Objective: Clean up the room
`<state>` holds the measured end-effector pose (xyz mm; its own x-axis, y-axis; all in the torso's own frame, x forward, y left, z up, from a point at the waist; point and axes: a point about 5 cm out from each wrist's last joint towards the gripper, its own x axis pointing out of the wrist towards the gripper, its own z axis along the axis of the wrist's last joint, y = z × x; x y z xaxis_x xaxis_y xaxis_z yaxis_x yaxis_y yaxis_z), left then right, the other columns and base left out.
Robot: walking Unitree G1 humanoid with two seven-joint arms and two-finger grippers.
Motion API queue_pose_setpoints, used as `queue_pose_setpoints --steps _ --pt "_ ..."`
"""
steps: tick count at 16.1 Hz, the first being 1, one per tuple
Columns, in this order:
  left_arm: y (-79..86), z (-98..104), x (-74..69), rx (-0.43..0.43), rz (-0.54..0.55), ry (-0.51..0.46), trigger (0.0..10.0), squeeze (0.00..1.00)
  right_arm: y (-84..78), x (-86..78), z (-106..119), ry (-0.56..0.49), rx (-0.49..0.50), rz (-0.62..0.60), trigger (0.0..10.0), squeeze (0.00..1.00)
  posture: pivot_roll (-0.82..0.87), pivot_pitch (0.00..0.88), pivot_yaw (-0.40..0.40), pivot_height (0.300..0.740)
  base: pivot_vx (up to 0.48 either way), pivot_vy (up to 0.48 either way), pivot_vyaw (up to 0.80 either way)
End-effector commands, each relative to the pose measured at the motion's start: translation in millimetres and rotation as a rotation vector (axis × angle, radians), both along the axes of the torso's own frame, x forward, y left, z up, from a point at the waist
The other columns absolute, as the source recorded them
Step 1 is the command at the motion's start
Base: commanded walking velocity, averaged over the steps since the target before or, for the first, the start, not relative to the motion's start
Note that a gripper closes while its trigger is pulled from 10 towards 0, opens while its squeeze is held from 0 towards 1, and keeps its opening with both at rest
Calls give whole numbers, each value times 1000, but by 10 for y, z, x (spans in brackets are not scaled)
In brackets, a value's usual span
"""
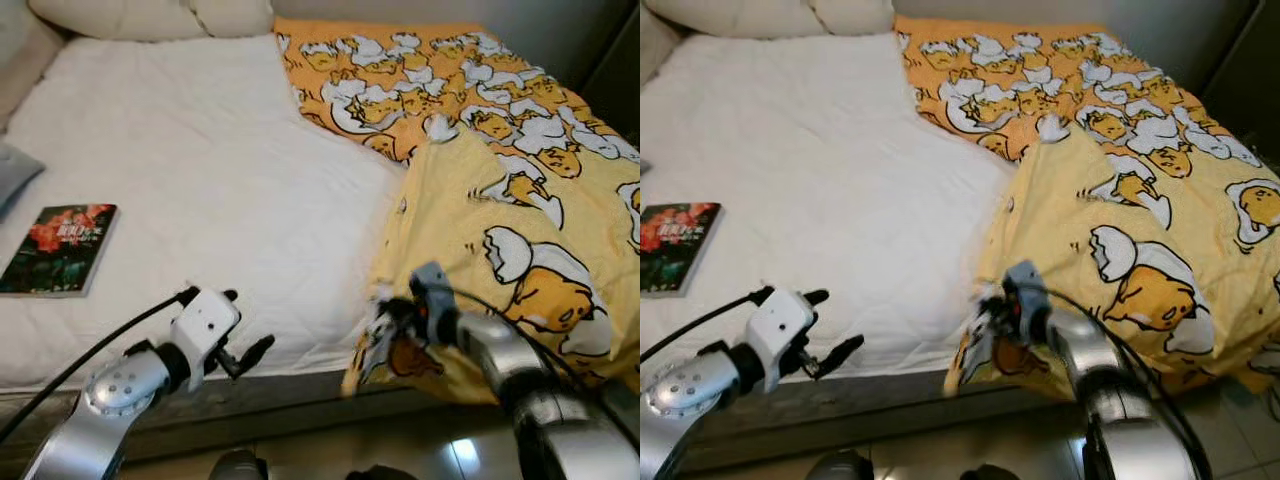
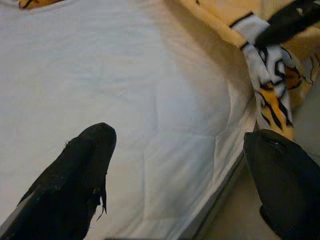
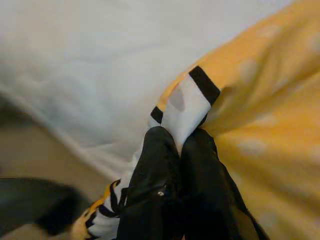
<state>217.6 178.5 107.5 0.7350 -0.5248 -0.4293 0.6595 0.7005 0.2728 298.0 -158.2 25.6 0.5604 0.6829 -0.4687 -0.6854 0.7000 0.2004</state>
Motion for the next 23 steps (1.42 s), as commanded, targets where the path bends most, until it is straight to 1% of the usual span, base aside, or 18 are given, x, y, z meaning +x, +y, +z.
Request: queue_pose_setpoints --steps 1,2,3,4,5,7,9,10,11,12,13,16,18,19,20,21,22,23 --pt "-13 0 31 6 -34 -8 10000 439 54 -219 142 -31 68 253 0 0 65 0 -8 740 0 0 0" --pt "-10 0 43 7 -41 -9 10000 439 76 -364 153 -21 75 343 0 0 57 0 2 740 0 0 0" --pt "-38 4 53 2 -62 -9 10000 443 4 -780 132 40 44 547 0 0 49 0 10 740 0 0 0" --pt "-83 4 50 -6 -84 -5 10000 443 -152 -1155 57 107 -50 708 0 0 46 0 14 740 0 0 0" --pt "-136 0 39 -14 -106 1 10000 443 -344 -1442 -31 152 -166 806 0 0 41 0 23 740 0 0 0" --pt "-189 -6 23 -26 -134 11 10000 443 -413 -1679 -17 222 -148 809 0 0 28 0 33 740 0 0 0" --pt "-221 -22 20 -33 -156 15 10000 439 -393 -1885 81 285 -114 814 0 0 19 0 35 740 0 0 0" --pt "-246 -34 48 -36 -158 13 10000 443 -396 -1930 20 280 -161 746 10000 0 7 0 36 740 0 0 0" --pt "-264 -40 73 -37 -158 10 10000 439 -410 -1881 -50 255 -211 633 10000 12 6 0 37 740 0 0 0" --pt "-270 -41 80 -37 -159 8 10000 439 -401 -1823 -81 230 -220 577 10000 1000 6 0 39 740 0 0 0" --pt "-280 -36 93 -41 -158 5 10000 439 -377 -1725 -123 200 -227 489 10000 1000 5 0 41 740 0 0 0" --pt "-285 -61 110 -42 -156 3 10000 439 -326 -1747 -98 219 -240 528 10000 1000 -7 0 42 740 0 0 0" --pt "-286 -97 159 -46 -125 0 10000 439 -332 -1660 -128 168 -276 476 10000 1000 -6 0 36 740 0 0 0" --pt "-281 -118 201 -48 -92 2 10000 439 -346 -1515 -145 112 -320 388 10000 1000 -8 0 36 740 0 0 0" --pt "-281 -130 241 -78 -51 -4 10000 427 -385 -1300 -135 35 -375 236 10000 1000 -13 0 32 740 0 0 0" --pt "-269 -139 268 -106 3 -31 10000 110 -435 -1105 -86 -31 -390 54 10000 1000 -21 0 34 740 0 0 0" --pt "-241 -172 286 -122 61 -51 10000 43 -446 -999 -38 -74 -368 -59 10000 1000 -33 0 35 740 0 0 0" --pt "-193 -221 294 -178 172 -62 10000 55 -437 -886 61 -130 -307 -209 10000 1000 -40 0 37 740 0 0 0"
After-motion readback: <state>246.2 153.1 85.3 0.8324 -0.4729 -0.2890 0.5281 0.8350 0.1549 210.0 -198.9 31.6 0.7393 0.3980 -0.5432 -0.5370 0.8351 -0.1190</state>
